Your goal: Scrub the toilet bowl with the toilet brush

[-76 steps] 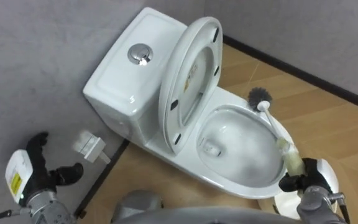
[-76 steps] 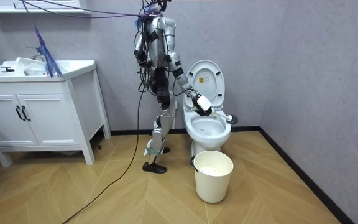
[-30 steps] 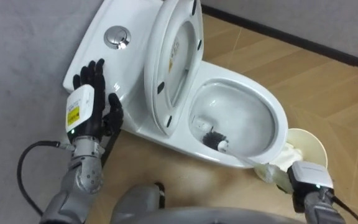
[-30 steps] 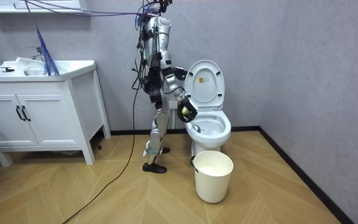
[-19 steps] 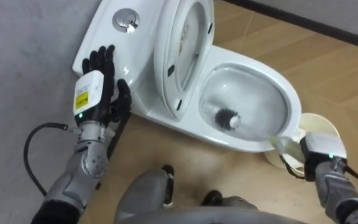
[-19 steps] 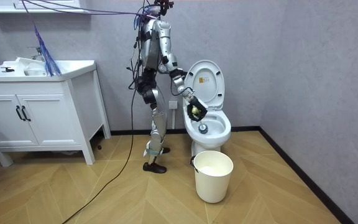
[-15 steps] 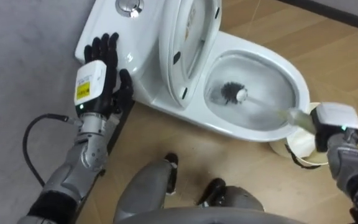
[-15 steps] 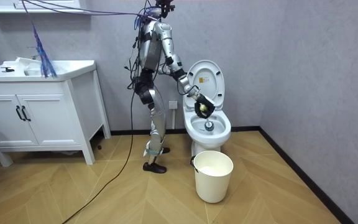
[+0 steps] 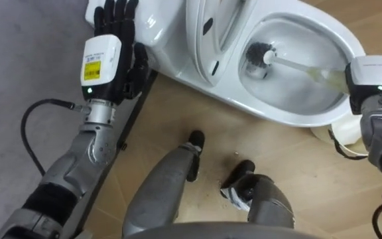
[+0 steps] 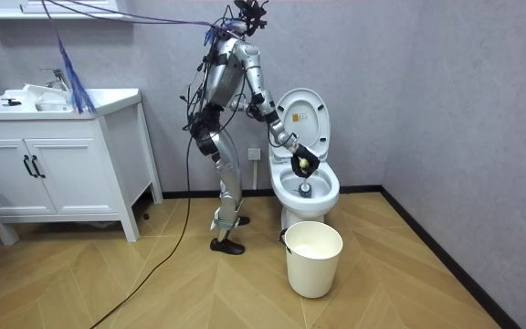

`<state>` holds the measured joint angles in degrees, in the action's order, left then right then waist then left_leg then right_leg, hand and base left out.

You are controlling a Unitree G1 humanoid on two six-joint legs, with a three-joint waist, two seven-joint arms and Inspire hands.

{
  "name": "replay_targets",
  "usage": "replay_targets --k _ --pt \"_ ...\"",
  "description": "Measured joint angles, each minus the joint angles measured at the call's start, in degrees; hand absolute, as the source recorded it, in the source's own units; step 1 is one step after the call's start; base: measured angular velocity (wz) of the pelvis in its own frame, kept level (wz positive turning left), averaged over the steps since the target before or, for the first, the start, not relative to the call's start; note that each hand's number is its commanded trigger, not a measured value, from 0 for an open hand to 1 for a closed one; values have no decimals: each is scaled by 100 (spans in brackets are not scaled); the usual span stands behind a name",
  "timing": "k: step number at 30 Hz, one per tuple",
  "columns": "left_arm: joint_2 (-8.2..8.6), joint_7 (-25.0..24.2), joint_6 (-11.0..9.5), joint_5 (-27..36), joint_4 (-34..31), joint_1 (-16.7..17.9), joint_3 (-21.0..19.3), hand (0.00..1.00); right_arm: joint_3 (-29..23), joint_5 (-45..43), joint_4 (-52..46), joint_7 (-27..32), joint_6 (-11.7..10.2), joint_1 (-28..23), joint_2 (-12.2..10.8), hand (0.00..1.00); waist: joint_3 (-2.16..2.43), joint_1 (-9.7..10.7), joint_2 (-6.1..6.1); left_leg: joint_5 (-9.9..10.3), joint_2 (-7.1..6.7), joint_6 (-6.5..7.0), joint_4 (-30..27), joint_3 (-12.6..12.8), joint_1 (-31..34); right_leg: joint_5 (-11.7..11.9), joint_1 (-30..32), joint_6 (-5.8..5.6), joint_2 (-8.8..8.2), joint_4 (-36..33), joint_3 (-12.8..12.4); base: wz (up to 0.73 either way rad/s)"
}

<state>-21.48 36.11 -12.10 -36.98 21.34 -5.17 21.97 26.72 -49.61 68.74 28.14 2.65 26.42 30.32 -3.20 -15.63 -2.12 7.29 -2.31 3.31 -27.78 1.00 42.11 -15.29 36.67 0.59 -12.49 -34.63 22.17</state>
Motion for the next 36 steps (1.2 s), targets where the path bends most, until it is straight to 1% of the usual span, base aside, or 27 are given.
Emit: replay_targets --k 3,6,7,9,11,14,15,16,18,19,20,21,22,23,24,27,29,30,31,32,33,34,35,36 --pt "-36 58 0 -1 1 -20 -9 0 -12 -15 -44 11 -4 0 41 100 -20 23 35 -6 7 -10 -12 6 71 -13 79 31 1 -10 -5 -1" --pt "-50 175 0 -6 -15 -16 -43 0 -4 -114 -219 10 7 -3 90 100 -24 8 44 -20 41 -24 -25 57 196 -11 233 71 2 -34 -16 -8" --pt "-51 183 0 -5 -12 -25 -57 0 3 -247 -250 4 30 -6 98 100 -23 -7 74 -27 57 -34 -29 47 217 -7 239 84 22 -16 1 0" --pt "-51 185 0 22 13 -34 -51 0 79 -412 -352 -30 104 -26 107 100 -34 -6 130 -36 74 -50 -52 42 229 -3 228 97 58 0 -3 0" --pt "-48 225 0 28 74 -33 -40 0 265 -498 -650 -61 257 -131 167 100 -34 0 213 -44 84 -64 -33 40 231 0 219 105 88 36 -7 0" --pt "13 286 -1 35 116 -18 -4 0 337 -498 -741 -69 363 -319 143 100 -24 2 264 -45 109 -68 -4 44 216 10 180 110 130 103 4 1" --pt "24 380 -1 48 156 -5 14 0 330 -496 -913 -66 434 -469 128 100 -18 18 293 -49 115 -73 12 45 216 8 173 110 146 129 21 6" --pt "23 457 -1 45 208 14 21 0 303 -497 -1070 -44 495 -597 100 100 -11 57 343 -50 135 -76 25 49 209 13 142 109 172 186 42 5" --pt "39 544 20 40 270 75 27 0 248 -498 -1156 -22 543 -758 20 100 -4 141 386 -58 140 -87 50 74 151 16 96 109 212 221 44 3" --pt "108 601 53 42 366 89 41 0 205 -498 -1283 -30 632 -847 -23 100 9 189 468 -58 155 -87 47 65 106 17 -4 107 246 289 80 8" --pt "129 626 72 58 394 111 45 0 189 -498 -1387 -38 681 -928 -52 100 26 225 500 -58 155 -87 46 64 95 17 -39 106 263 315 94 14" --pt "130 698 94 150 400 180 57 0 160 -498 -1608 -48 750 -1076 -115 100 55 297 545 -57 153 -88 53 69 82 17 -90 107 272 368 144 8" --pt "126 760 144 155 398 220 58 0 153 -494 -1774 -50 789 -1182 -152 100 65 311 559 -49 170 -101 56 81 75 16 -98 109 307 395 123 0" --pt "122 814 184 195 404 232 78 0 153 -494 -1867 -50 823 -1238 -173 100 65 311 559 -44 189 -108 50 112 67 14 -85 113 332 391 64 -10" --pt "121 833 190 251 403 239 90 0 154 -493 -1894 -50 830 -1241 -179 100 65 310 559 -43 198 -111 48 132 64 14 -75 114 347 392 19 -17" --pt "102 868 207 384 466 241 99 0 170 -359 -1953 -55 832 -1188 -168 100 60 285 550 -39 283 -117 31 231 37 31 -46 142 355 377 -101 -15" --pt "37 868 211 525 477 222 156 0 218 -116 -1935 -50 779 -1139 -98 100 47 311 509 -40 280 -116 30 323 15 16 -17 161 337 293 -155 -13" --pt "-30 884 204 633 438 213 177 0 236 294 -1932 -34 672 -1086 -69 100 16 303 414 -40 281 -116 27 390 37 -10 66 186 302 232 -184 -10" --pt "-95 925 210 650 396 204 175 0 213 695 -1873 -1 571 -1005 -79 100 17 339 360 -48 254 -125 6 398 110 -36 176 203 270 134 -202 -6" --pt "-147 971 230 672 296 194 158 0 137 1077 -1724 59 416 -861 -111 100 2 398 299 -55 257 -132 -20 419 177 -66 304 215 234 -4 -248 3" --pt "-160 978 245 676 245 206 131 0 87 1269 -1672 87 334 -785 -113 100 3 431 277 -57 260 -131 -37 441 211 -91 370 218 202 -75 -266 0" --pt "-173 997 295 651 171 224 54 0 -106 1620 -1566 158 162 -623 -115 100 -47 485 168 -63 248 -120 -111 505 285 -129 495 223 144 -229 -319 0" --pt "-180 997 320 611 83 262 -57 0 -403 1832 -1553 218 90 -473 -108 100 -33 529 151 -65 238 -117 -134 506 343 -133 602 226 121 -311 -365 -7" --pt "-191 996 344 595 34 283 -111 0 -519 1876 -1534 265 87 -383 -95 100 -31 561 142 -74 237 -105 -136 517 356 -130 642 230 117 -336 -394 -9"
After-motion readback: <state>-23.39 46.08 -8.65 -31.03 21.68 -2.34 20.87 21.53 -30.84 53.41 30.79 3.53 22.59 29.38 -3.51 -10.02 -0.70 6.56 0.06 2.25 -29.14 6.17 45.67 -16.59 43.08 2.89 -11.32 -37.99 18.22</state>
